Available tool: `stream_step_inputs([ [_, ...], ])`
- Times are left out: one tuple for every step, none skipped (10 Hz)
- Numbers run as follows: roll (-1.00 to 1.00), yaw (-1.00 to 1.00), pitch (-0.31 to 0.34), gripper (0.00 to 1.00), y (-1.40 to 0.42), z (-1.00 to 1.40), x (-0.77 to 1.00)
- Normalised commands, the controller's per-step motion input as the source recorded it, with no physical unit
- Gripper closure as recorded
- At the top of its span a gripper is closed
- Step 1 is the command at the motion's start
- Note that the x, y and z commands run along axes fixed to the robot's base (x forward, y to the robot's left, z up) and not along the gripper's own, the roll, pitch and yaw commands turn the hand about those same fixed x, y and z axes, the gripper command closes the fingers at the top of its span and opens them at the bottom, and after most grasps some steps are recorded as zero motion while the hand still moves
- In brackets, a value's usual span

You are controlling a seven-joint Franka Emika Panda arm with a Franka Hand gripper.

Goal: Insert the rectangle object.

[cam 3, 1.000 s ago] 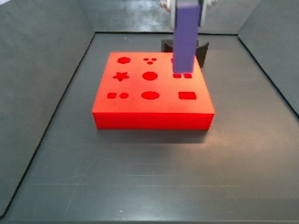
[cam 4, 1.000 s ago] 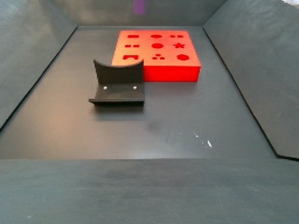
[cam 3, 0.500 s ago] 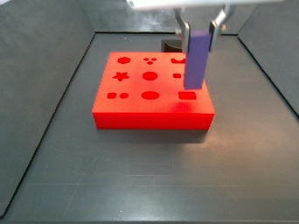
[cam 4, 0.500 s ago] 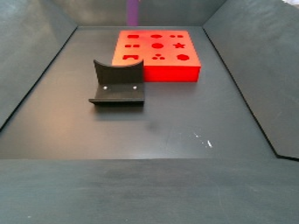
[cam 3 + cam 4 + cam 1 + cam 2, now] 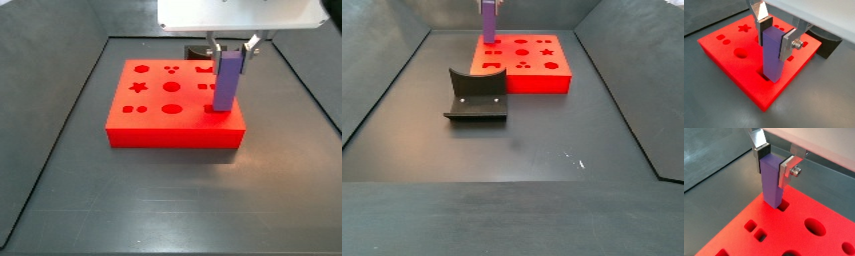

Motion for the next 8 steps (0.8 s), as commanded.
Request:
stream_step_inputs([
  [-0.08, 0.00, -0.067, 1.00, 0.00, -0.04, -0.35],
  [-0.07, 0.04, -0.086, 1.00, -0.05, -0.02, -0.28],
  [-0.07, 0.11, -0.100, 1.00, -0.14, -0.09, -0.14],
  [-0.05, 0.18, -0.113, 1.00, 0.00, -0.27, 0.00],
  [-0.01, 0.27, -0.067, 1.00, 0.00, -0.33, 0.04],
  [0.00, 0.29, -0.060, 1.00, 0.00, -0.37, 0.03],
  [0.00, 0.32, -0.033, 1.00, -0.04, -0.31, 0.05],
  [0.00, 0.35, -0.016, 1.00, -0.13, -0.23, 0.10],
])
